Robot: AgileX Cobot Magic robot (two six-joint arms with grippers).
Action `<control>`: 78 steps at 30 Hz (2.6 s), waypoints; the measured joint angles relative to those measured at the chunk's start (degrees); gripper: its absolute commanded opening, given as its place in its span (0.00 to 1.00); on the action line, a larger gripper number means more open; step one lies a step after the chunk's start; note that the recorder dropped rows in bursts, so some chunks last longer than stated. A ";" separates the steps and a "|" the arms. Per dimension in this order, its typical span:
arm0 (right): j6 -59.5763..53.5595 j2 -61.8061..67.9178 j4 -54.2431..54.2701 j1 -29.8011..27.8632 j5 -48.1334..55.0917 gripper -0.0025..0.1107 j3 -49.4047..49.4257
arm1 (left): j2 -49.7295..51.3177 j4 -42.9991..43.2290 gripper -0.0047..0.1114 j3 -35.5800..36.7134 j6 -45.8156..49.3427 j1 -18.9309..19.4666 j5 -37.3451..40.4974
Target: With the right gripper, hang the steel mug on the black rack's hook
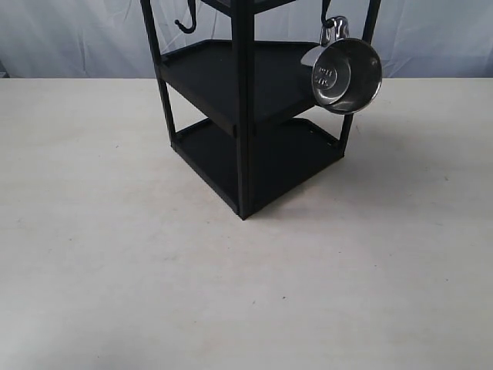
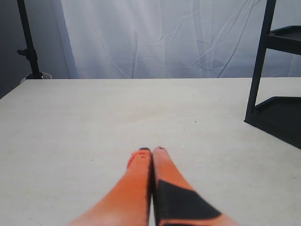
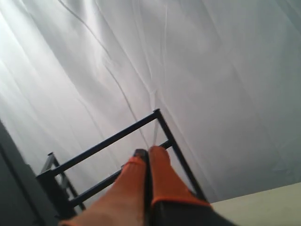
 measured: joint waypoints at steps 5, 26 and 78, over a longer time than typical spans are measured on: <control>6.92 -4.05 0.23 -5.09 11.19 0.01 5.43 | 0.00 0.00 0.04 0.00 0.00 0.00 0.00; 41.82 -11.00 0.51 -29.94 40.40 0.01 15.99 | 0.00 0.00 0.04 0.00 0.00 0.00 0.00; 84.71 -16.79 -92.09 -30.55 50.71 0.01 25.40 | 0.00 0.00 0.04 0.00 0.00 0.00 0.00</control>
